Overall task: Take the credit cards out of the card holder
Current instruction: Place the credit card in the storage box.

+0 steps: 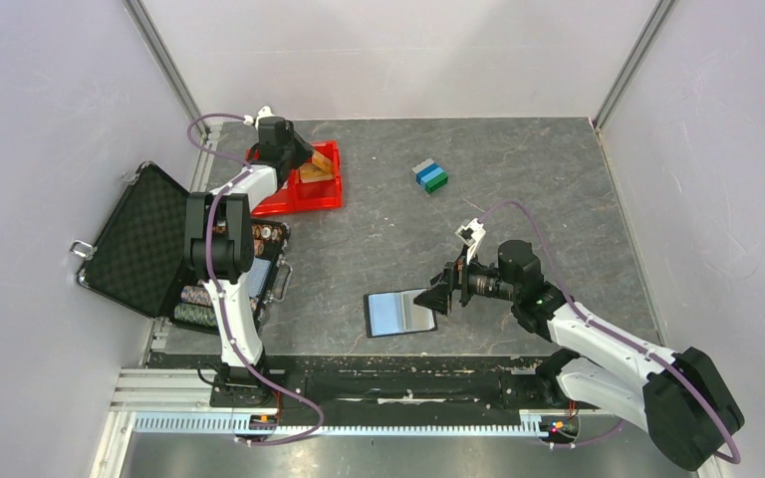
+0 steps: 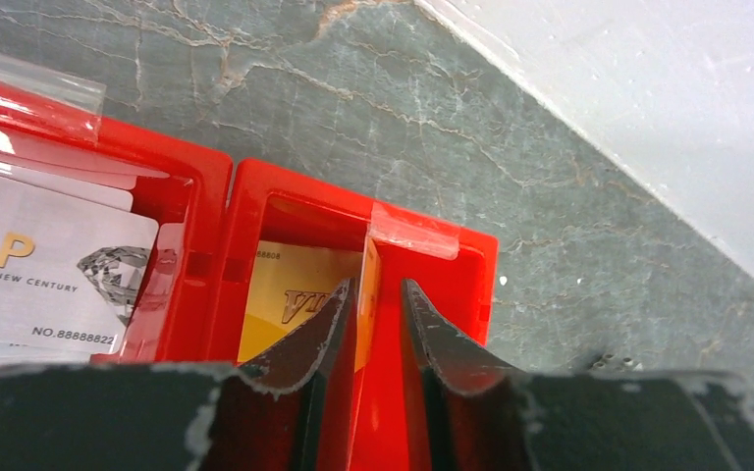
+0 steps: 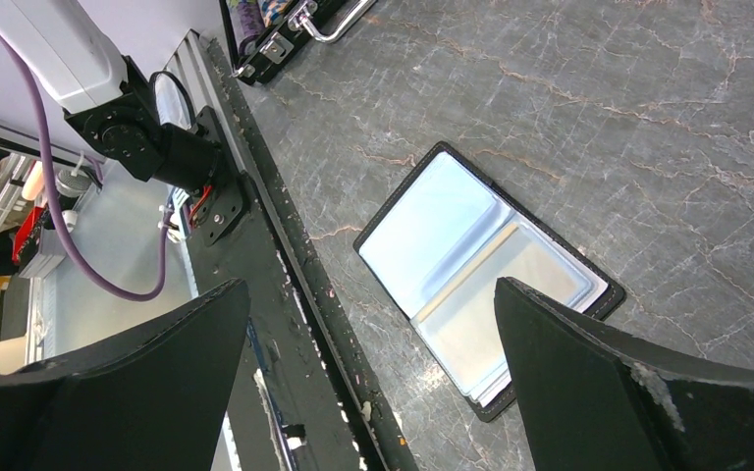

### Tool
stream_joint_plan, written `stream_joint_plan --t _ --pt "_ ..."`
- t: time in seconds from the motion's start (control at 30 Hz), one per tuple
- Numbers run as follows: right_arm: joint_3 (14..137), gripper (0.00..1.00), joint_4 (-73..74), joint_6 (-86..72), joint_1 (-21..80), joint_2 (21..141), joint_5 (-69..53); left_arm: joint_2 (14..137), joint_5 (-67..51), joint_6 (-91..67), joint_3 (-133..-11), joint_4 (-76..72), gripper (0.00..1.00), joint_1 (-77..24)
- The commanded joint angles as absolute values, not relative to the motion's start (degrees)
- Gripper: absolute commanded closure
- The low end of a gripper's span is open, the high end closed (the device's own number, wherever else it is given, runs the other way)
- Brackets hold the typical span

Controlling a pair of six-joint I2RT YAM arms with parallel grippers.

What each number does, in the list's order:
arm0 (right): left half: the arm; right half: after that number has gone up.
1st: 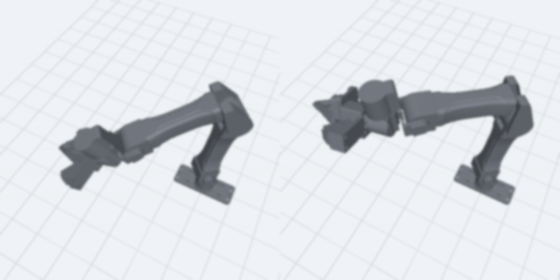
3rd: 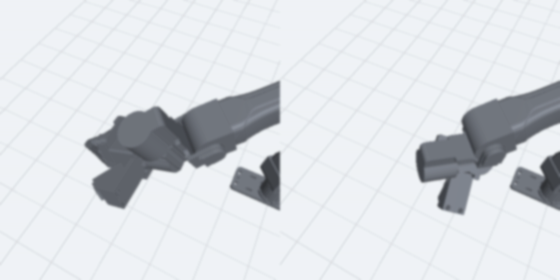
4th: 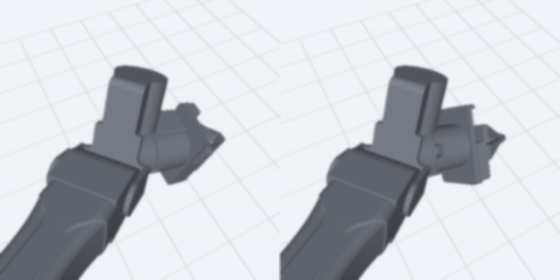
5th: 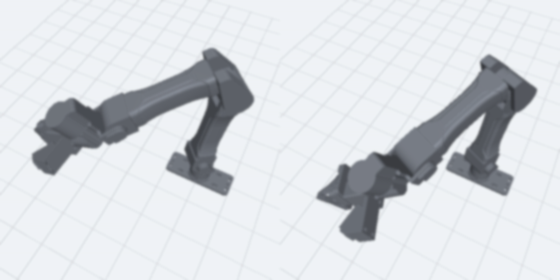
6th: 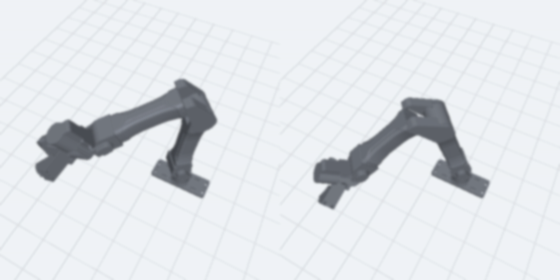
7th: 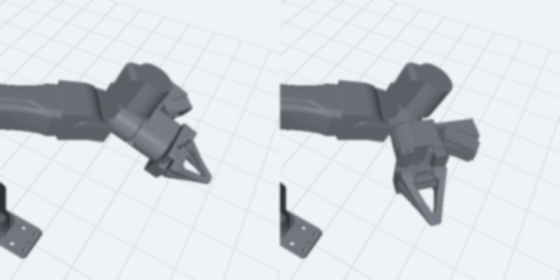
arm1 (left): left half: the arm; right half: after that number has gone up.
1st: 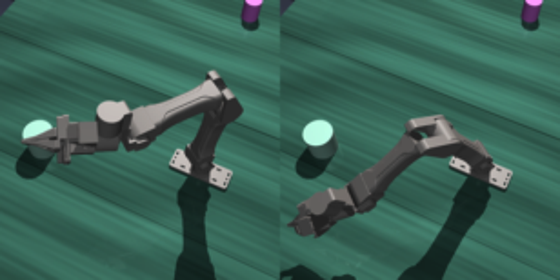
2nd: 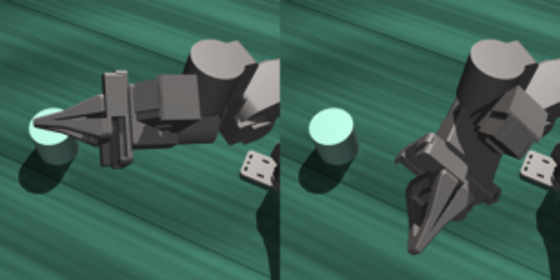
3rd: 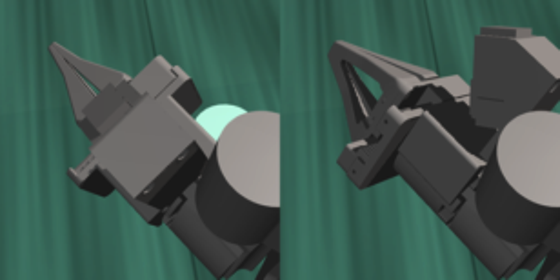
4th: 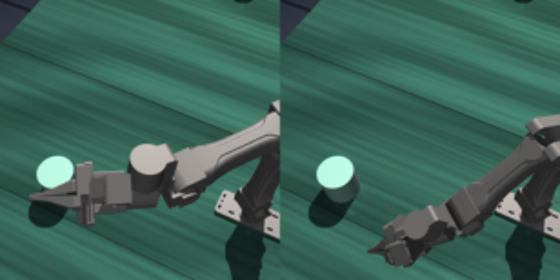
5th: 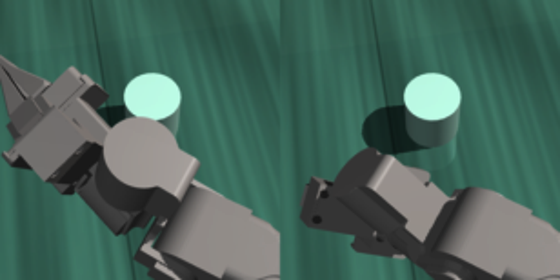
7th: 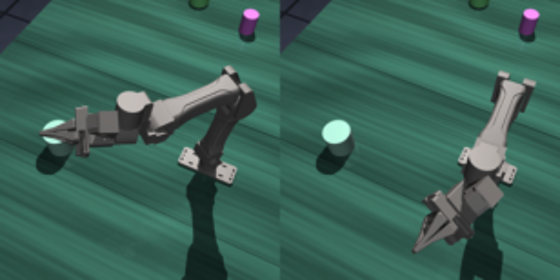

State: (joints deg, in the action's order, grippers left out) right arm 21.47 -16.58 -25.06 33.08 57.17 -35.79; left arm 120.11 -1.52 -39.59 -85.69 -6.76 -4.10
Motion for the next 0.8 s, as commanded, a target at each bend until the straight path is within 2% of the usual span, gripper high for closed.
stream_joint_plan --t 0.0,0.37,0.77 --pt "22.95 0.02 -17.93 -25.66 32.66 56.07 -36.54 118.69 -0.77 -34.02 -88.44 -3.68 0.71 -4.08" --pt "22.99 0.02 -18.15 -25.76 32.65 56.05 -36.82 116.64 -0.21 -27.03 -89.04 -2.8 0.71 -6.81" --pt "22.85 0.02 -18.24 -25.83 32.24 55.99 -37.18 116.59 9.97 -21.75 -91.98 -0.35 0.7 -10.69"
